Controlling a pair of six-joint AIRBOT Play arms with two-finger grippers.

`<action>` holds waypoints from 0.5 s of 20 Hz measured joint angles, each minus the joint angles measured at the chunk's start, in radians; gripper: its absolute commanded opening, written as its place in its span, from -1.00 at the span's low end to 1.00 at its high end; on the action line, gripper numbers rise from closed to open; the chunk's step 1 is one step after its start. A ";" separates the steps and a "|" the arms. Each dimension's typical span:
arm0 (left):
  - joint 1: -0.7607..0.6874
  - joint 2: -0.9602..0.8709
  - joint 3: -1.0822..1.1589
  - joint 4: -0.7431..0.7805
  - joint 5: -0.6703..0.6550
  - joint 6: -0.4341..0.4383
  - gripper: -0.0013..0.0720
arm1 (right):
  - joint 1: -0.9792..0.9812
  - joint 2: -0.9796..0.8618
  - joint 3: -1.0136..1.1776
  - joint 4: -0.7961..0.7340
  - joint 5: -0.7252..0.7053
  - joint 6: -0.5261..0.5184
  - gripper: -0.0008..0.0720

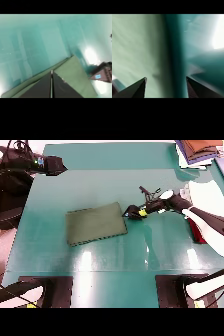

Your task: Fold the shirts.

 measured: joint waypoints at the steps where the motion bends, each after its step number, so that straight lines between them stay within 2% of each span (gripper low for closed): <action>1: -0.003 -0.005 -0.002 -0.001 0.001 0.001 -0.91 | 0.027 -0.032 0.028 0.023 0.005 0.000 0.28; 2: -0.004 -0.008 -0.003 -0.002 -0.001 0.001 -0.91 | 0.056 -0.063 0.058 0.038 0.004 0.000 0.18; 3: -0.004 -0.010 -0.003 -0.005 0.000 0.001 -0.91 | 0.089 -0.096 0.092 0.056 0.003 0.000 -0.08; 5: -0.005 -0.014 -0.005 -0.005 -0.001 0.001 -0.91 | 0.153 -0.156 0.165 0.069 -0.007 -0.005 -0.73; 6: -0.006 -0.014 -0.005 -0.006 0.000 0.001 -0.91 | 0.178 -0.178 0.201 0.071 -0.010 -0.011 -0.93; 10: -0.007 -0.016 -0.005 -0.008 -0.001 0.001 -0.91 | 0.212 -0.214 0.344 0.046 -0.022 -0.026 -0.93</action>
